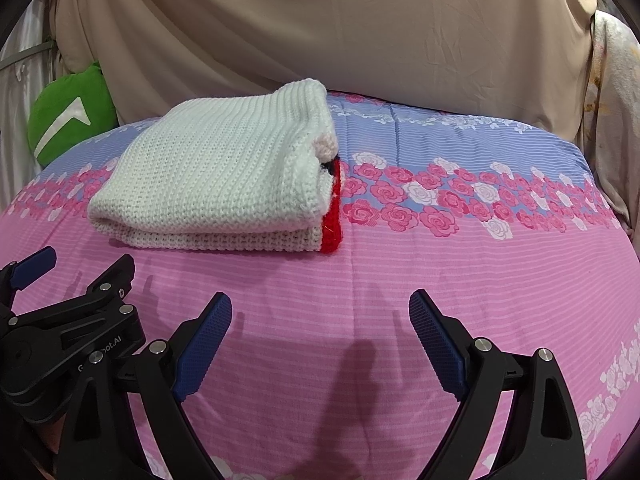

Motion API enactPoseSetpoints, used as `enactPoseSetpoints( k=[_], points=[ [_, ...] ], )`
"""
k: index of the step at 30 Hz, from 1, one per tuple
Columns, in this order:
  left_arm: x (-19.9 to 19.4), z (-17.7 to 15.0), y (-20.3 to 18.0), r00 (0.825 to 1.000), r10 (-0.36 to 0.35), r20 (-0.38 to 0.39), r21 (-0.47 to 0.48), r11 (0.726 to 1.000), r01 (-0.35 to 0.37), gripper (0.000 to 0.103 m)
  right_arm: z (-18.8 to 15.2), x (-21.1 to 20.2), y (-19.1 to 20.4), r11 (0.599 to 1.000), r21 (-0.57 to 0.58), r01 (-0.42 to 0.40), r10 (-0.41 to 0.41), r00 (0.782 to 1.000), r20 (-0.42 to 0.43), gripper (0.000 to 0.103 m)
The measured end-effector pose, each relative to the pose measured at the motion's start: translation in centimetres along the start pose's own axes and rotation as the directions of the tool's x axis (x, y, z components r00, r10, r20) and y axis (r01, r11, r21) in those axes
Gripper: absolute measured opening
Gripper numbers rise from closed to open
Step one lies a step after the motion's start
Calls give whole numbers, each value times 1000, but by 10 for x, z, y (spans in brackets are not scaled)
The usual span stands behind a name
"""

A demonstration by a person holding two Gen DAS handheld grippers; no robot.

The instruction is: Fold small clothes

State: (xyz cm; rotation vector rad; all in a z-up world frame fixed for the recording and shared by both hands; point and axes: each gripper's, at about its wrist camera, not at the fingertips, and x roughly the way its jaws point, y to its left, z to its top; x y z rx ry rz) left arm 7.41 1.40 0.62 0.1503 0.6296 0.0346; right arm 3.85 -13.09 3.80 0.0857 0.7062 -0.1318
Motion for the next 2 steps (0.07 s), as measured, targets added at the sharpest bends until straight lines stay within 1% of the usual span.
enactPoseSetpoints(
  k=[2],
  points=[
    [0, 1, 0, 1000, -2, -2, -1, 1000, 2, 88, 0, 0, 0, 1000, -1, 0, 0, 1000, 0, 88]
  ],
)
